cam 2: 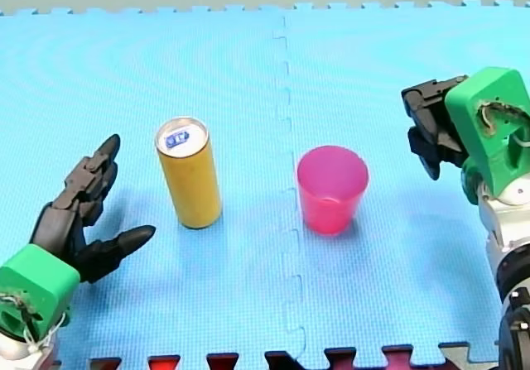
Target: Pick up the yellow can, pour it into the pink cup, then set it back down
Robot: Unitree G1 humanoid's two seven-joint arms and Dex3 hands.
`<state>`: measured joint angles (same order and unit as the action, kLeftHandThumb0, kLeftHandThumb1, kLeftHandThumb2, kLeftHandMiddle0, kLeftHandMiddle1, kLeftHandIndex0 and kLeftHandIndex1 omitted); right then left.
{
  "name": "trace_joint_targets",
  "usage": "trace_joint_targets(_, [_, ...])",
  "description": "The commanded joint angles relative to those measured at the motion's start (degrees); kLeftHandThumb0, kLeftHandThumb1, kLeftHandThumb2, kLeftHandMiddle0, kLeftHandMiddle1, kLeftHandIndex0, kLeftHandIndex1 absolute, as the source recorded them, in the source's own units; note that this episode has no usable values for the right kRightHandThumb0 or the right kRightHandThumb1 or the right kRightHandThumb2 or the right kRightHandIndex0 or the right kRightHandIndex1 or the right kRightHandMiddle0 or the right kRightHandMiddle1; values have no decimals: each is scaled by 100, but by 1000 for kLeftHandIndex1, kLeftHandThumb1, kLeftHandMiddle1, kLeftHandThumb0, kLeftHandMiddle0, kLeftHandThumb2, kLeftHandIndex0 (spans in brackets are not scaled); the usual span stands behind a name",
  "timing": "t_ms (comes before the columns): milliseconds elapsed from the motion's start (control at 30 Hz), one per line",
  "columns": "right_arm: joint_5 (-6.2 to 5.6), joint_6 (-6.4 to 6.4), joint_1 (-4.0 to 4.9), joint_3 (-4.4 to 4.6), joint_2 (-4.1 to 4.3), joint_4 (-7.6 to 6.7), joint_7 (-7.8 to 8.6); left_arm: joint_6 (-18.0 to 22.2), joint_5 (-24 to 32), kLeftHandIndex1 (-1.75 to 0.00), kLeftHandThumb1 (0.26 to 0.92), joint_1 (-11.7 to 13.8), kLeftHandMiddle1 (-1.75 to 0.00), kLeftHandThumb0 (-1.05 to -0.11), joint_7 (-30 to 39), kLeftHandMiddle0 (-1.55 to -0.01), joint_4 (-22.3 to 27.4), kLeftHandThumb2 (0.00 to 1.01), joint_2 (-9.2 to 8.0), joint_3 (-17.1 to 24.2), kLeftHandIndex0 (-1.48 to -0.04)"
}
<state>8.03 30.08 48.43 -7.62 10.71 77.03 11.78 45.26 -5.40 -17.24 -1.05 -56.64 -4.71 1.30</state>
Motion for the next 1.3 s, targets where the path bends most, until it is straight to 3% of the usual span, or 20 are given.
trace_joint_targets(0, [-9, -6, 19, -3, 35, -3, -10, 30, 2, -1, 777, -6, -1, -958, -18, -221, -7, 0, -12, 7, -236])
trace_joint_targets(967, [-10, -10, 14, 7, 39, -12, -30, -192, 9, 0, 777, 20, -2, -970, -189, -226, 146, 0, 86, 46, -232])
trace_joint_targets(1267, [-6, -7, 19, 17, 39, -13, -26, -436, -55, -1, 790, -166, -4, -994, -342, -235, 182, 6, 172, 2, -234])
